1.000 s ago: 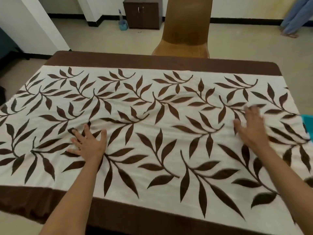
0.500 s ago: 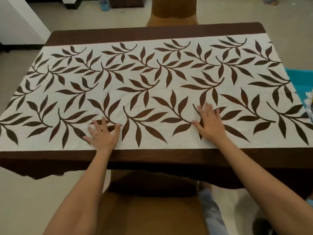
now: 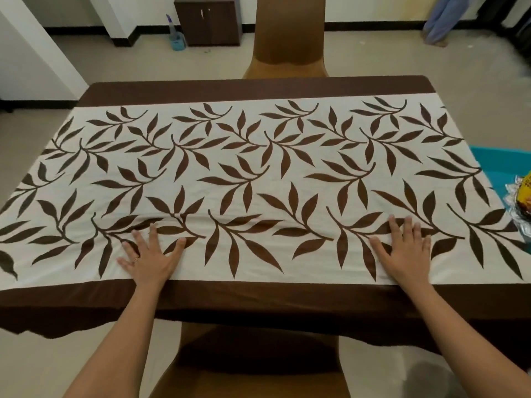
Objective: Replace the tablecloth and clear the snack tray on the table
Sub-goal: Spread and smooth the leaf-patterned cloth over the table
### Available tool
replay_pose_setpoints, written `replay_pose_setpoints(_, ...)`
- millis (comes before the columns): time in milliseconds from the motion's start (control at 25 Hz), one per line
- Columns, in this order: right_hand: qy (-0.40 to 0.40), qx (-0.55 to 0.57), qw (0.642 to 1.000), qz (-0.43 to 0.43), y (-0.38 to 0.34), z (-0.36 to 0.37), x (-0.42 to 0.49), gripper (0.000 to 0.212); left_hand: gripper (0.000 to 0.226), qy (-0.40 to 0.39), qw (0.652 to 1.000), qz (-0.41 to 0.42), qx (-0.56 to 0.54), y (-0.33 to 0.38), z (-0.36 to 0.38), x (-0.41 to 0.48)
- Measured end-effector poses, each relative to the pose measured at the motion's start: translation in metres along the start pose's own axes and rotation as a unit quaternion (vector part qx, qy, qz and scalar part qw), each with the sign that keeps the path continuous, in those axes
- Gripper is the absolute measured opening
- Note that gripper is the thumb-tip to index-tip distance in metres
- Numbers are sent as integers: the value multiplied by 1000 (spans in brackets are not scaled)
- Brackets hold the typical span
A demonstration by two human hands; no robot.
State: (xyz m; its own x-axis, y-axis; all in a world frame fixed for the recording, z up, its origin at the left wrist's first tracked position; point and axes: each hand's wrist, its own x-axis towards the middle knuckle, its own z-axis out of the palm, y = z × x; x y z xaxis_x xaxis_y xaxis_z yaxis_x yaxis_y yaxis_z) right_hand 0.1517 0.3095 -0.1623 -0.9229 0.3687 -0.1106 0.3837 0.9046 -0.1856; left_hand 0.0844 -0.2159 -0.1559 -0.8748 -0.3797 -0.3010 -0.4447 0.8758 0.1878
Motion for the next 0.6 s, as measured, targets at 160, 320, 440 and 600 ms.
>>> replay_pose_setpoints(160, 1, 4, 1000, 13, -3, 5, 6, 84, 94, -24, 1000, -6, 10, 3, -8, 22)
replay_pose_setpoints(320, 28, 53, 998, -8, -34, 0, 15, 89, 80, 74, 997, 1, -28, 5, -14, 22)
replay_pose_setpoints(440, 14, 89, 991, -98, -90, -1, 24, 84, 68, 178, 980, 15, -90, -2, -22, 24)
replay_pose_setpoints(600, -53, 83, 970, -221, -195, 10, 33, 74, 83, 113, 992, 34, -45, -27, -18, 52)
